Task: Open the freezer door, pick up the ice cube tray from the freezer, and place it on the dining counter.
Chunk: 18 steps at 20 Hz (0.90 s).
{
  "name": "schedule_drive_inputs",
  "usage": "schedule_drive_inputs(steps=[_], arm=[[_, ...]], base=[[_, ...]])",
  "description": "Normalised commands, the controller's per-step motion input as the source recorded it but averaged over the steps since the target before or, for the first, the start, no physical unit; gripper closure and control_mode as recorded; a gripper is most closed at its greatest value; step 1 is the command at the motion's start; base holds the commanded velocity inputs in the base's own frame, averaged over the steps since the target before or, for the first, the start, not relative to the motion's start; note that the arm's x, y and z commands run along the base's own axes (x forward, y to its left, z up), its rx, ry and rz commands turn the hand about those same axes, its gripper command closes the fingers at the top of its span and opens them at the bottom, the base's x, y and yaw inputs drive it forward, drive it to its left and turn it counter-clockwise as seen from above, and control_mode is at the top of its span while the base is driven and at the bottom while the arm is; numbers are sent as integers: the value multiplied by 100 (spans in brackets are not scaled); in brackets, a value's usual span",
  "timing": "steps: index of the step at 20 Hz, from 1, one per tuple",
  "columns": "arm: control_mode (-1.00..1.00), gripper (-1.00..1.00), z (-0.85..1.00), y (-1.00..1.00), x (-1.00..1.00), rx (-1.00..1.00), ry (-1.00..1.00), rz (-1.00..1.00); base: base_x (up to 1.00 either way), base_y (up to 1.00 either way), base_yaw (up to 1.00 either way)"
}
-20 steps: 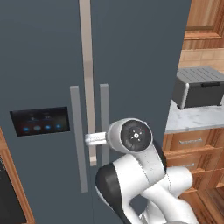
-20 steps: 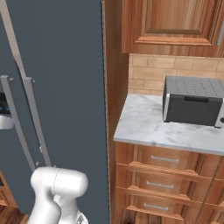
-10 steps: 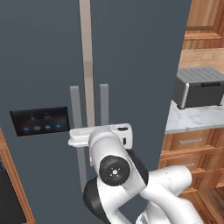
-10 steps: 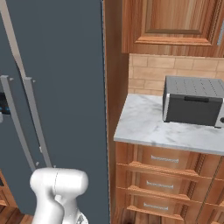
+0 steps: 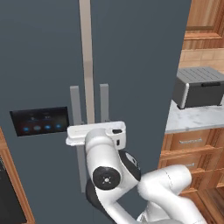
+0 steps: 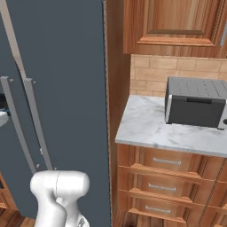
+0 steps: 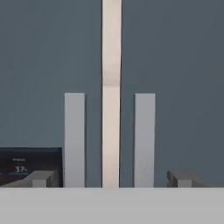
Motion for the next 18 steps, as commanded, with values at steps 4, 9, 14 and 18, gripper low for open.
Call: schedule_drive_inputs(steps=[4, 9, 14, 18], arm=[[-100, -100, -19, 7, 55, 0, -8, 0], [-100, -100, -20, 16, 29, 0, -4, 0], [-100, -100, -21, 31, 32, 0, -1, 0], [-100, -100, -19, 39, 38, 0, 0, 0]], base=[[0, 0, 0], [0, 0, 0], [0, 0, 0], [0, 0, 0]])
